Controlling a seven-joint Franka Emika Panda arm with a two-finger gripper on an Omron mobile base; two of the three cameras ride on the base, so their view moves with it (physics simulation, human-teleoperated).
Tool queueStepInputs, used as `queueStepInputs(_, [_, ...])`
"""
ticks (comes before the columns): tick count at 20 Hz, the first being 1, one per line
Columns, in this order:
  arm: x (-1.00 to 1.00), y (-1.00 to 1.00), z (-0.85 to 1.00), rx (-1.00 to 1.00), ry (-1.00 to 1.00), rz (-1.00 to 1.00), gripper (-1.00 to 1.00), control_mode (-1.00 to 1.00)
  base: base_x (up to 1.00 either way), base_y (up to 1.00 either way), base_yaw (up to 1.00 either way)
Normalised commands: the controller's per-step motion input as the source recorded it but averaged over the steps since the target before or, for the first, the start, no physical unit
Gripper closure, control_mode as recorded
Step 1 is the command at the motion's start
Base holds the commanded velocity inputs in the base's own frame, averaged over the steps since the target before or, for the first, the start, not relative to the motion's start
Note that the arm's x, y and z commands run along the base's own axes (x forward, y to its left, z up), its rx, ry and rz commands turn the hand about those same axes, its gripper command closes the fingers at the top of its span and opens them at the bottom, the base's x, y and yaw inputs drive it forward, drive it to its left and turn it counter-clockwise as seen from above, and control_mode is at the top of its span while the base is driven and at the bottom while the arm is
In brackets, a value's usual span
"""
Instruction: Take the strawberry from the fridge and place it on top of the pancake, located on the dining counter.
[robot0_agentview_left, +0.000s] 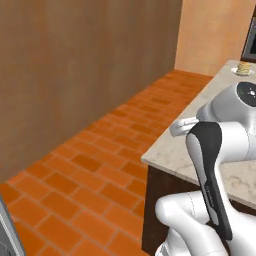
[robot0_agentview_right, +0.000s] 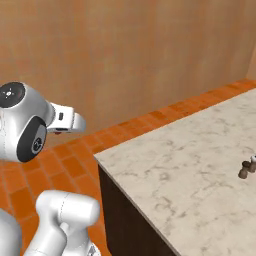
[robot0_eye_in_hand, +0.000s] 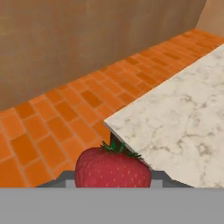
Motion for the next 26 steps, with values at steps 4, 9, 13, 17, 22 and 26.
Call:
queueStepInputs(4, [0.0, 0.0, 0.0, 0.0, 0.0, 0.0, 1.0, 1.0, 0.94, -0.01, -0.05])
queueStepInputs(9, [0.0, 0.0, 0.0, 0.0, 0.0, 0.0, 1.0, 1.0, 0.79, 0.04, 0.38])
queueStepInputs(13, [0.0, 0.0, 0.0, 0.0, 0.0, 0.0, 1.0, 1.0, 0.5, -0.27, 0.73])
queueStepInputs(17, [0.0, 0.0, 0.0, 0.0, 0.0, 0.0, 1.0, 1.0, 0.91, -0.19, 0.69])
queueStepInputs(22, [0.0, 0.0, 0.0, 0.0, 0.0, 0.0, 1.0, 1.0, 1.0, -0.27, 0.45])
queueStepInputs(26, [0.0, 0.0, 0.0, 0.0, 0.0, 0.0, 1.0, 1.0, 1.0, -0.16, 0.07])
